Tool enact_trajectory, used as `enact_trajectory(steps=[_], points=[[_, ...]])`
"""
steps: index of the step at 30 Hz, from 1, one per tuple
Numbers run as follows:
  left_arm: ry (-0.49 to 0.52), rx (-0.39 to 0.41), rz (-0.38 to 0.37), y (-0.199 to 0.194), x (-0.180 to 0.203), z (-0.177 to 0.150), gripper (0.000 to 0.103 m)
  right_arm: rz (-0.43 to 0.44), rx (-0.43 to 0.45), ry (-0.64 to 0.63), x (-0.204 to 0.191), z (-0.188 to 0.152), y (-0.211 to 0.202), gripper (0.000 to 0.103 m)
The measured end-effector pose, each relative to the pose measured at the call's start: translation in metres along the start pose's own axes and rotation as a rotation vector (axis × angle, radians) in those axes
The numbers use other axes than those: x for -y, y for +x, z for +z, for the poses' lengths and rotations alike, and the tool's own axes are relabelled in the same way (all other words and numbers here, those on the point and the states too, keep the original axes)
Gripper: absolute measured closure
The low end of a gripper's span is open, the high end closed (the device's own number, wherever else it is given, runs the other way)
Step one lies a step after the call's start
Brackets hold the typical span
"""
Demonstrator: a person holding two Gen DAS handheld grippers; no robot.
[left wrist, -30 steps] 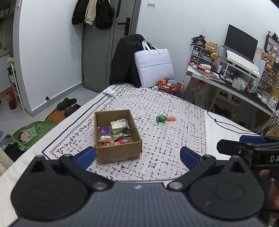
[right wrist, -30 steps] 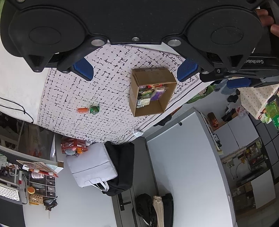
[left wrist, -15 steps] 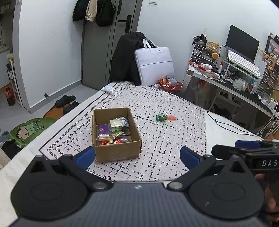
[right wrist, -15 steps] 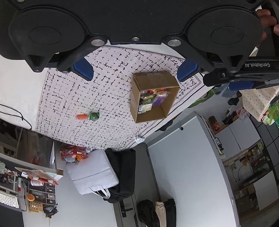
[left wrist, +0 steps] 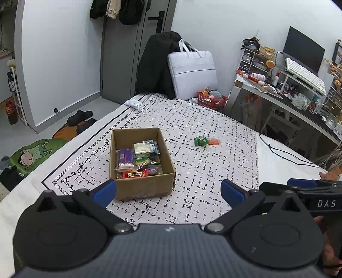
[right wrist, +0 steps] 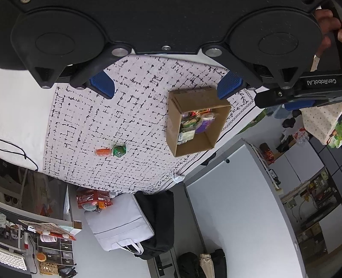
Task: Organize snacks
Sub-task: 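Move both open tools toward the green candy and orange packet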
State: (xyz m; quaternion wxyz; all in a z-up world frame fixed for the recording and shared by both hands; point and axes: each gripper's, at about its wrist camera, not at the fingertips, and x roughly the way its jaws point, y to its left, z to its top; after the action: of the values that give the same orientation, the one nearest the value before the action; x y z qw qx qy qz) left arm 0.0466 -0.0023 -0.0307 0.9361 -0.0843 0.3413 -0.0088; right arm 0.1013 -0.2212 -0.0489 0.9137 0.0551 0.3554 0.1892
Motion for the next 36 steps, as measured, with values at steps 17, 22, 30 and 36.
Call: enact_trajectory(steps=[17, 22, 30, 36], points=[[0.038, -0.046, -0.002, 0.073, 0.023, 0.032, 0.0, -0.03, -0.008, 0.061, 0.05, 0.041, 0.051, 0.006], [0.035, -0.08, -0.005, 0.103, 0.032, 0.042, 0.0, -0.029, -0.032, 0.082, 0.068, 0.053, 0.072, 0.007], [0.029, -0.127, -0.004, 0.153, 0.05, 0.058, 0.0, -0.021, -0.068, 0.144, 0.103, 0.074, 0.109, 0.016], [0.065, -0.147, -0.002, 0.196, 0.078, 0.07, 0.0, -0.026, -0.093, 0.215, 0.138, 0.09, 0.14, 0.022]])
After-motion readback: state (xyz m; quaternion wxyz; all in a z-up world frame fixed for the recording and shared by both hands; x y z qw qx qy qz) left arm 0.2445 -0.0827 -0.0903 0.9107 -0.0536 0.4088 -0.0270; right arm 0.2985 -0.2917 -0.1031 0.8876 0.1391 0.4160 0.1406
